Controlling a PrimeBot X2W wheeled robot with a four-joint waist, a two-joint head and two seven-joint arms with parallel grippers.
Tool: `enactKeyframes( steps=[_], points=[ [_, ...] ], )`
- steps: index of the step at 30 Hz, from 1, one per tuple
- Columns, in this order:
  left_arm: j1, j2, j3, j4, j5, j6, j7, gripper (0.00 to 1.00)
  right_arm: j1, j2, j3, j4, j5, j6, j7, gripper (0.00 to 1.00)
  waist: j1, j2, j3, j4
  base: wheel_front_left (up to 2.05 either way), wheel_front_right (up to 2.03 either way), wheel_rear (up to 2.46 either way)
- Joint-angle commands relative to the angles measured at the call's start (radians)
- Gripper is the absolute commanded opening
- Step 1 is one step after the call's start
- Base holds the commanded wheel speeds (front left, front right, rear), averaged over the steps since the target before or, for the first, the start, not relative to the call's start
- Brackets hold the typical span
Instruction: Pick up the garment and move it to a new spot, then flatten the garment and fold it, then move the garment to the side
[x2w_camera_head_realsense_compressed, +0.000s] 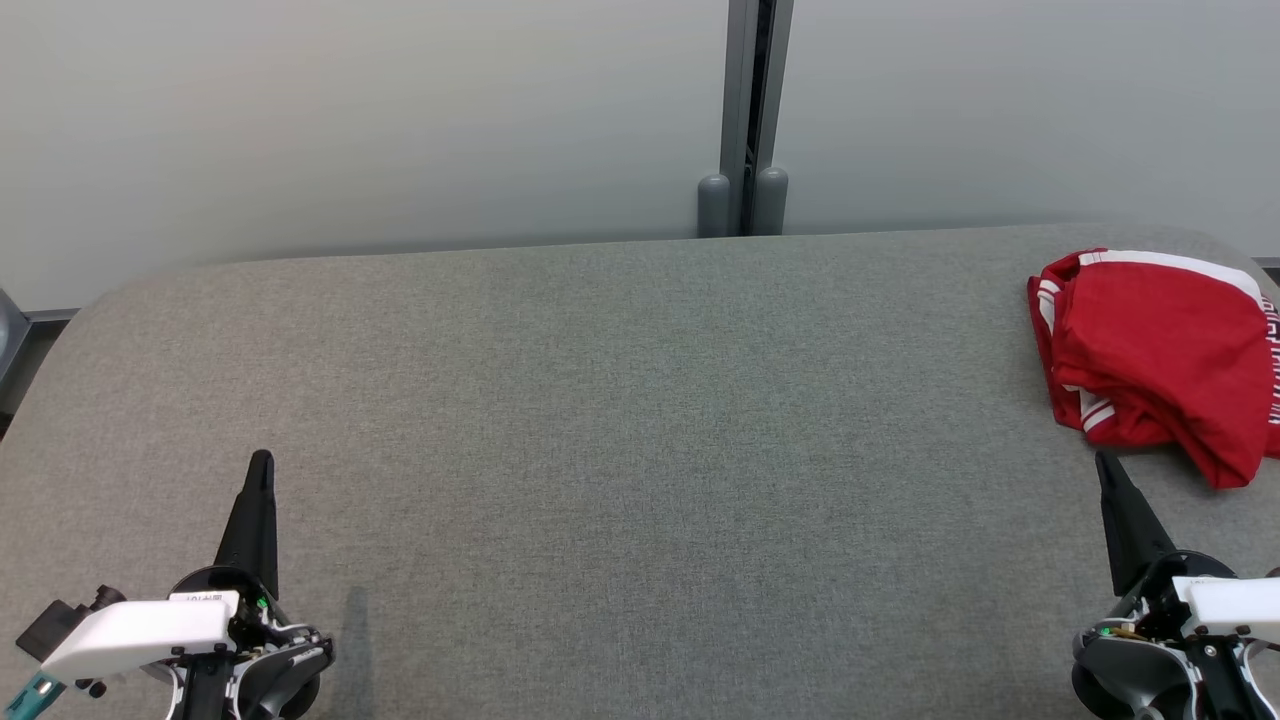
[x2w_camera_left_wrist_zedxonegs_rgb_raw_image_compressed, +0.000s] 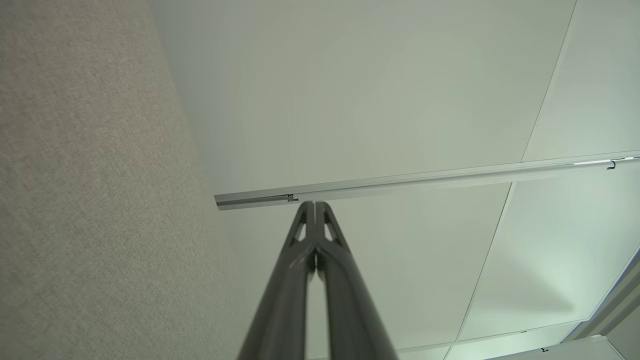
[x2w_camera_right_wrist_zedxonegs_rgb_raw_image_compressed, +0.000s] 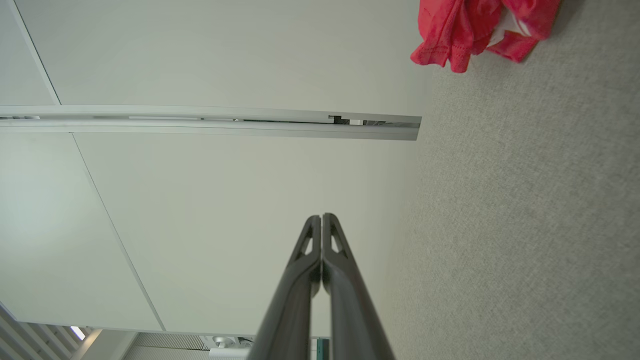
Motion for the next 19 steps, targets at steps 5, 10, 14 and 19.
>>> enactKeyframes(
  steps=[5,10,14,19],
  points=[
    [-0.010,0.005,0.003,-0.003,-0.001,-0.003,0.003,0.00,-0.004,-0.004,0.000,0.002,0.003,0.000,0.003,0.00,0.0000,0.0000,0.000,0.000,0.00,0.00,0.00],
    [-0.010,0.005,0.003,-0.003,-0.001,-0.003,0.003,0.00,-0.004,-0.004,0.000,0.002,0.003,0.000,0.003,0.00,0.0000,0.0000,0.000,0.000,0.00,0.00,0.00],
    [-0.010,0.005,0.003,-0.003,-0.001,-0.003,0.003,0.00,-0.004,-0.004,0.000,0.002,0.003,0.000,0.003,0.00,0.0000,0.0000,0.000,0.000,0.00,0.00,0.00],
    [-0.010,0.005,0.003,-0.003,-0.001,-0.003,0.003,0.00,-0.004,-0.004,0.000,0.002,0.003,0.000,0.003,0.00,0.0000,0.0000,0.000,0.000,0.00,0.00,0.00]
  ],
)
